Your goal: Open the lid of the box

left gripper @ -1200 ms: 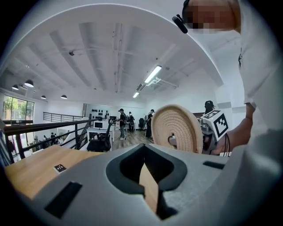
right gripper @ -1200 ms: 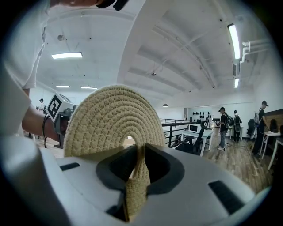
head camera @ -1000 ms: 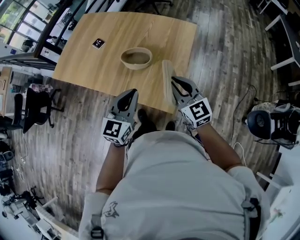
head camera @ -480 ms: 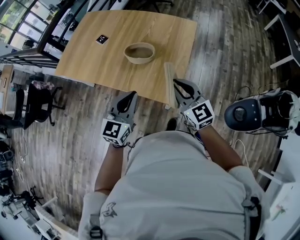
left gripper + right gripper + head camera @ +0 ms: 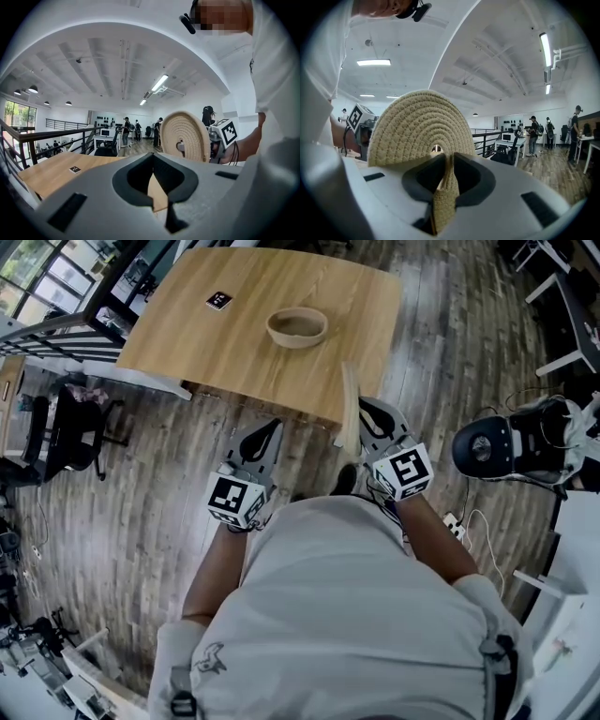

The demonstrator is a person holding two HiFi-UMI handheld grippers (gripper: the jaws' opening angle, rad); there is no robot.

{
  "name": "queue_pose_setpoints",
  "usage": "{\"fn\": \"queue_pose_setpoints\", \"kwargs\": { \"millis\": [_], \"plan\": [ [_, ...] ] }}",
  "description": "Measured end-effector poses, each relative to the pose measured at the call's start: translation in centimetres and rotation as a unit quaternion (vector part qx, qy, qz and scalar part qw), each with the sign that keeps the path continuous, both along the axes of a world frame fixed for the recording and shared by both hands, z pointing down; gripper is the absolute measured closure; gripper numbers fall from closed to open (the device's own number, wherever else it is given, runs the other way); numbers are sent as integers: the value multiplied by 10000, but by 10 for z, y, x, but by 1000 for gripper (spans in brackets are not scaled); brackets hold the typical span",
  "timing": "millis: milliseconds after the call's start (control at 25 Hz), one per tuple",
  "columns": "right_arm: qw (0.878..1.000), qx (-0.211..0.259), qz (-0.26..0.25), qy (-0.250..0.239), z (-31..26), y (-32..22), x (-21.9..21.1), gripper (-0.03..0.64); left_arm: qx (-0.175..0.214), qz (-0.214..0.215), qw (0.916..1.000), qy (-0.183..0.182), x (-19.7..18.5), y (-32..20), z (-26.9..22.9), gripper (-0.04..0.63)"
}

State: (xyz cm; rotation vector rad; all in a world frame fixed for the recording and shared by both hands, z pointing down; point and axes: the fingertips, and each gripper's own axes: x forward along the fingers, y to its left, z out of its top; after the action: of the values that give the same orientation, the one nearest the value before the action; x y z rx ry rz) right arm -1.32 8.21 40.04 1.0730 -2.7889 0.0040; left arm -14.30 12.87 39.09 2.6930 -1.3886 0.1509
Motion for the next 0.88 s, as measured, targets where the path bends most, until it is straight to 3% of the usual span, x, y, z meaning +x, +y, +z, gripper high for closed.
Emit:
{"fn": "queue_pose_setpoints", "kwargs": {
  "millis": [480, 880],
  "plan": [
    [9984, 257, 467, -190, -7, 69, -24, 554, 139, 79, 9998, 76, -35, 54, -6, 589],
    [9984, 292, 460, -169, -11, 90, -41, 554, 207, -43, 9997, 151, -61, 71, -10, 589]
  ]
}}
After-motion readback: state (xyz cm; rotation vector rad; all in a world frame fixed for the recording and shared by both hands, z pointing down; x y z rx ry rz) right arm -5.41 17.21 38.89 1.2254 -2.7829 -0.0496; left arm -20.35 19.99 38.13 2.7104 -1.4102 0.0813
